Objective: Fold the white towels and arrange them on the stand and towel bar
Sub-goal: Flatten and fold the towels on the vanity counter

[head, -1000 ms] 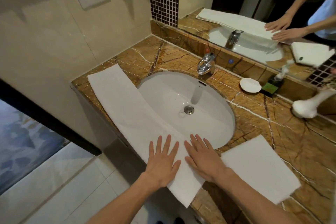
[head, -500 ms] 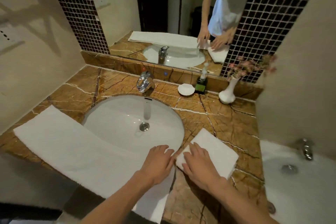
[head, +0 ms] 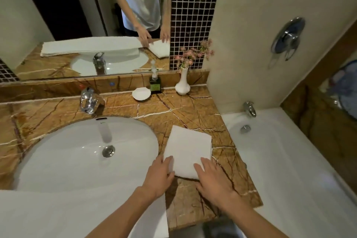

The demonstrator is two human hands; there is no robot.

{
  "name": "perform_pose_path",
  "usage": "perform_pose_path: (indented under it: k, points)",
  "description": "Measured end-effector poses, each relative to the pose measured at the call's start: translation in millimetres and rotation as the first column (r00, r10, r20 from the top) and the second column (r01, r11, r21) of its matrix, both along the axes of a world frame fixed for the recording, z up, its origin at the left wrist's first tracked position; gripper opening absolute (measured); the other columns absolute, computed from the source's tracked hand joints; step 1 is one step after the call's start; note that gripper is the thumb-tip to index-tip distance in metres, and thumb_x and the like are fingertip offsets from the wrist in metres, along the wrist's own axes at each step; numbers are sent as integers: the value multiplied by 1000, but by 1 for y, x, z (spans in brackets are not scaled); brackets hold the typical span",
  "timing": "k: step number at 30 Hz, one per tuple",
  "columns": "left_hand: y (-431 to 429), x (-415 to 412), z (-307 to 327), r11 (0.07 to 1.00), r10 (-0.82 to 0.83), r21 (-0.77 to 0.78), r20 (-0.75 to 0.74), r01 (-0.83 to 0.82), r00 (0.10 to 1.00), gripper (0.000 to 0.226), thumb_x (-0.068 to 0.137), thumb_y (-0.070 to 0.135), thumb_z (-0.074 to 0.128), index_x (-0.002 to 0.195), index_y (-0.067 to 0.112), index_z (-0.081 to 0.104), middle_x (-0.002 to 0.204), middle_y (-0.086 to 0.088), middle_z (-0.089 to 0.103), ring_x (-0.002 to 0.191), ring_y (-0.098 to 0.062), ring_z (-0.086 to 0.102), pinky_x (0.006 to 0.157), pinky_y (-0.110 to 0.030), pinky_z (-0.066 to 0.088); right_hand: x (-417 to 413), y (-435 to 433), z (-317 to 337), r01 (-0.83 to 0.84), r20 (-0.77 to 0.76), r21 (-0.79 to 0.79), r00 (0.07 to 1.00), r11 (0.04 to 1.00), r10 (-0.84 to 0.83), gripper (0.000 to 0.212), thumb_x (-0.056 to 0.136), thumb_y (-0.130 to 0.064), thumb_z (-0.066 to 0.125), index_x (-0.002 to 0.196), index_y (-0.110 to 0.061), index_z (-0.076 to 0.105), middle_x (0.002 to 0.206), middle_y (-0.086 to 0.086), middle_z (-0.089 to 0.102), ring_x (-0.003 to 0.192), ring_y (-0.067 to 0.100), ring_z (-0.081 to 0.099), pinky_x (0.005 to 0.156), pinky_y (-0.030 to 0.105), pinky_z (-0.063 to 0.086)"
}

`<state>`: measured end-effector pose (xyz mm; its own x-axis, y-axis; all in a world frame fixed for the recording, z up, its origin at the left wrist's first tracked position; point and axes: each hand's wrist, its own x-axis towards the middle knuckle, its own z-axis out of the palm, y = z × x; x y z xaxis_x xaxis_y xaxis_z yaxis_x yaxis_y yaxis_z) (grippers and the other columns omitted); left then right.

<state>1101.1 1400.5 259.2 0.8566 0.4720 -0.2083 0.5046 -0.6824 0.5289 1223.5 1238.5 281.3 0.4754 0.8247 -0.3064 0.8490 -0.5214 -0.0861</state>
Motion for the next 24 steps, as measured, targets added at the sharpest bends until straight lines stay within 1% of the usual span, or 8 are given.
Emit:
perform_pose_path:
  k: [5,9,12,14,15,17,20,24]
  points:
    - [7,16,7,968,166,-193,26,-158,986,52,94,26,54,142,12,39,144,-9,43,130,-25,41,106,-32,31,-6,2,-3,218,-135,106,970,970,-204,51,96,-44,44,142,-26,34,158,5,14,142,27,18,114,38,26]
    - [20,41,14,908,302,-318,42,-274,952,55,91,20,60,141,7,41,142,-11,47,128,-27,46,107,-37,37,3,17,-3,490,-390,155,828,858,-403,37,96,-39,49,128,-20,51,144,6,34,124,19,43,102,28,37]
    - [29,60,19,838,390,-423,21,-346,920,33,89,16,62,120,2,57,118,-16,62,105,-30,59,93,-44,48,14,26,-3,688,-578,203,658,697,-482,32,92,-25,59,122,-15,54,131,6,46,111,17,50,93,24,41]
    - [32,66,23,775,453,-489,-10,-399,891,16,90,17,63,99,5,59,96,-11,63,82,-24,60,78,-39,49,22,31,-4,826,-707,165,480,539,-520,43,89,-17,61,130,-11,47,131,8,49,113,20,51,93,26,43]
    - [33,68,24,748,471,-516,-32,-418,882,18,90,19,63,102,6,58,93,-8,61,78,-20,58,74,-34,46,27,33,-5,882,-772,124,373,454,-514,47,88,-13,62,132,-8,44,130,10,52,113,23,53,92,30,46]
    - [34,70,25,702,480,-567,-73,-432,874,41,90,24,64,125,4,54,113,-7,60,95,-20,58,81,-29,43,34,35,-4,946,-837,70,228,317,-497,39,86,-9,62,122,-2,46,121,14,60,103,25,59,81,31,49]
    - [35,69,29,628,512,-642,-84,-439,855,49,88,30,66,129,7,54,124,-8,56,104,-22,55,84,-29,45,38,32,3,958,-840,62,202,281,-503,17,87,-4,58,104,-5,54,102,9,67,81,17,61,59,24,44]
    - [32,61,34,517,501,-769,-86,-377,861,23,86,40,66,93,18,67,93,-1,69,82,-17,63,63,-28,46,26,27,13,925,-862,100,264,365,-433,25,88,5,46,92,-14,62,85,-3,64,73,6,57,52,16,44]
